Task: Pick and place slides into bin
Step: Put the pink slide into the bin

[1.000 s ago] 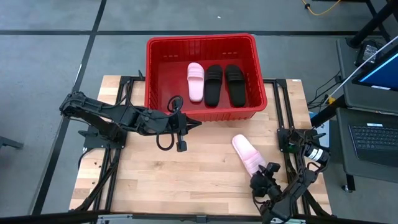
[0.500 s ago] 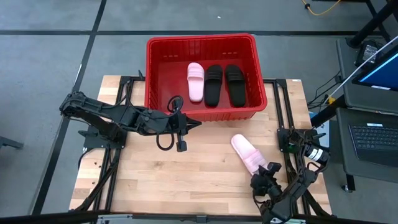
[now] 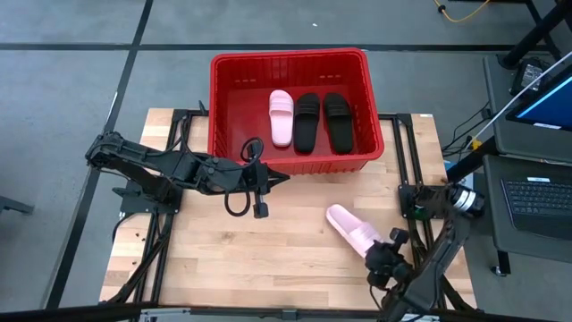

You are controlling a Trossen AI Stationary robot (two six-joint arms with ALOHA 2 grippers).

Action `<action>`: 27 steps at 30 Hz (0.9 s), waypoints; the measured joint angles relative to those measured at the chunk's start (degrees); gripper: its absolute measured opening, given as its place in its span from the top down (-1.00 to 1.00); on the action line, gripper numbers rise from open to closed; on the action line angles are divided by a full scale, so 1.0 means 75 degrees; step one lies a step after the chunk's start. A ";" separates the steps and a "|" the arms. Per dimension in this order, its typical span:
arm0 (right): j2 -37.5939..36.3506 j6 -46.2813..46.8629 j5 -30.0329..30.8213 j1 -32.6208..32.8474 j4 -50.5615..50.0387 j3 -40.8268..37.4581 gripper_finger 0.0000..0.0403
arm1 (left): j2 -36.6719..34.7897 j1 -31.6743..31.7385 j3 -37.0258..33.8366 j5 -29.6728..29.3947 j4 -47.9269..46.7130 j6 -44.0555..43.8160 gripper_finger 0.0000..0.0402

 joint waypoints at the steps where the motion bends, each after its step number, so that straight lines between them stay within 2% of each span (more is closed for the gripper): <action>1: -0.0170 -0.0169 0.0032 0.0000 0.0005 0.0001 0.99 | 0.0000 0.0001 0.0000 0.0011 -0.0001 0.0077 0.96; 5: -0.0830 -0.0846 0.0141 0.0000 0.0021 0.0002 0.99 | -0.0003 0.0002 0.0000 0.0249 -0.0003 0.0520 0.98; 8: -0.1312 -0.1022 0.0618 0.0003 0.0038 0.0002 0.99 | 0.0000 -0.0001 0.0000 0.0392 -0.0006 0.0894 0.98; 14: -0.2096 -0.2127 0.1422 -0.0027 0.0201 0.0002 0.99 | 0.0000 -0.0001 0.0000 0.0396 0.0031 0.1596 0.98; 20: -0.2711 -0.2279 0.2519 -0.0164 0.0263 0.0002 0.99 | -0.0003 -0.0001 0.0000 0.0394 0.0102 0.2097 0.98; 27: -0.3282 -0.4184 0.3270 -0.0629 0.1335 0.0002 0.99 | -0.0001 0.0002 -0.0003 0.0442 0.0304 0.2995 0.99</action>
